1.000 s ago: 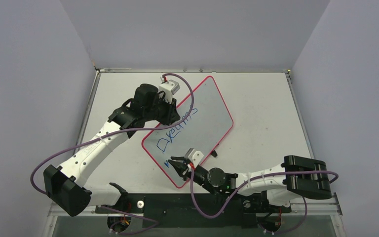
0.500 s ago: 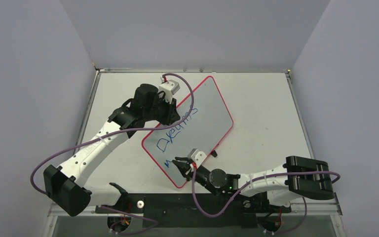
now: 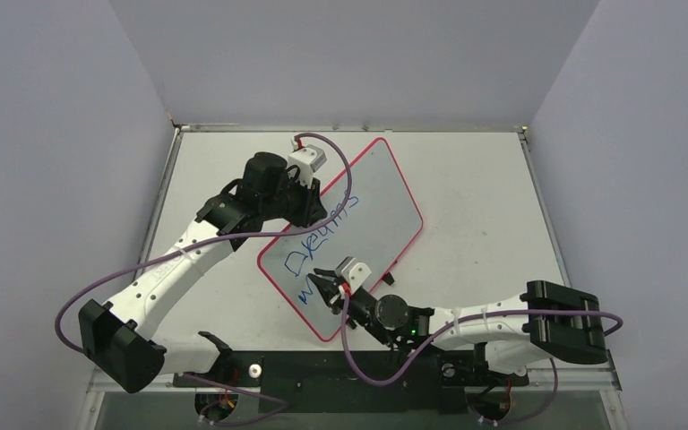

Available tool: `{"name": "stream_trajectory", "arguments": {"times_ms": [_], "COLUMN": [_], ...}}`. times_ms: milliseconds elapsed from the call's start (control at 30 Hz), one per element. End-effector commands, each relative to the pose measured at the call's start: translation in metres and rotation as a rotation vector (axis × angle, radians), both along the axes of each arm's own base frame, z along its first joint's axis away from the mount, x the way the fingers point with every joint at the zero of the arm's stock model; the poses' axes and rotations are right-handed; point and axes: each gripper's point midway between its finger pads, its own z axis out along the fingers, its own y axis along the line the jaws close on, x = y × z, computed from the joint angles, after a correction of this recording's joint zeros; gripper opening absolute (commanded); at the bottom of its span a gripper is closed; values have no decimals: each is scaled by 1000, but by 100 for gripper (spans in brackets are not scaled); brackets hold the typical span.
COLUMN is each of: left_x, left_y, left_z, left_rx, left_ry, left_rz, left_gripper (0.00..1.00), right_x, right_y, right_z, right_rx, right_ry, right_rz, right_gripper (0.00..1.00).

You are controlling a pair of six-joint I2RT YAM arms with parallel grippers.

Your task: Write a sentence on the whiteboard

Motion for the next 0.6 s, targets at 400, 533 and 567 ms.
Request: {"name": "stream_trajectory", "arguments": {"times_ms": [400,533,567], "left_x": [25,25,25], "left_y": [13,13,12], "left_z": [30,30,30], "left_rx": [26,25,25], "left_ry": [-198,-197,-197], "left_rz": [50,50,49], "left_gripper": [0,0,0], "right_x": [14,23,24], "right_y": [-10,-10,-9], "right_z": [44,45,44], "right_rx": [112,112,118], "right_ry": [-22,-25,-18], "right_rz": [-40,-57,-54], "right_gripper": [0,0,0]}}
